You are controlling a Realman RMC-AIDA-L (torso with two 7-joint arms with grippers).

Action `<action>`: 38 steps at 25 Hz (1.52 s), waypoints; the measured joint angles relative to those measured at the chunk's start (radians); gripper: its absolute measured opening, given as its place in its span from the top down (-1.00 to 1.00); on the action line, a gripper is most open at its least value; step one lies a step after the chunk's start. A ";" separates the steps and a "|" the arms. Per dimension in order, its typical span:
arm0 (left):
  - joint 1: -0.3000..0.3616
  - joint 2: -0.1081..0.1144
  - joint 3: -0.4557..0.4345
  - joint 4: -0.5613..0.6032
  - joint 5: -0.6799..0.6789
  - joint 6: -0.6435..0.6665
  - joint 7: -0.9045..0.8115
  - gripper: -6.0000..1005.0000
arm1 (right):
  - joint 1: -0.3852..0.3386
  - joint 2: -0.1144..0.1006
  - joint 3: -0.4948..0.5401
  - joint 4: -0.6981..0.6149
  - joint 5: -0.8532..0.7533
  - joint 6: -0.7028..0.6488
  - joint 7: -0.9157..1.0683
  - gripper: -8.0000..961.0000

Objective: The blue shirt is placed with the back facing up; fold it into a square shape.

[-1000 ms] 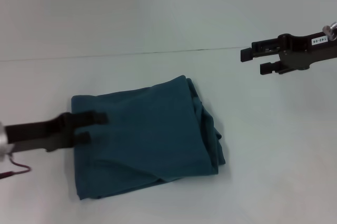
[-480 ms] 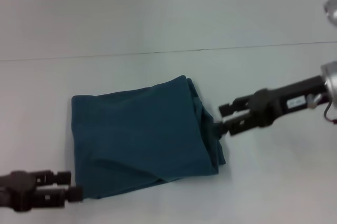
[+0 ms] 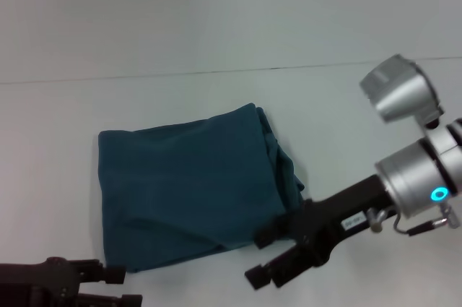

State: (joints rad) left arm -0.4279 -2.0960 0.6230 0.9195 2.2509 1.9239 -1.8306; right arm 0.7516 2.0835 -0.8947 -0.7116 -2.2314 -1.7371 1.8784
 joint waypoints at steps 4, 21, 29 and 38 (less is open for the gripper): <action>-0.009 -0.009 -0.005 -0.011 -0.003 -0.039 -0.023 -0.79 | -0.001 0.006 -0.024 0.035 0.005 0.032 -0.001 -0.92; -0.041 -0.009 -0.029 -0.096 -0.046 -0.124 -0.074 -0.73 | -0.039 0.001 -0.010 0.052 0.065 0.063 -0.021 -0.92; -0.037 -0.016 -0.023 -0.096 -0.046 -0.129 0.068 -0.73 | -0.040 0.000 -0.009 0.052 0.065 0.067 -0.021 -0.92; -0.039 -0.017 -0.026 -0.100 -0.048 -0.144 0.083 -0.73 | -0.037 -0.003 -0.008 0.052 0.066 0.068 -0.020 -0.92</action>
State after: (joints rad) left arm -0.4673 -2.1132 0.5969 0.8198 2.2031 1.7800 -1.7477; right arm 0.7149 2.0801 -0.9031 -0.6595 -2.1655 -1.6688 1.8584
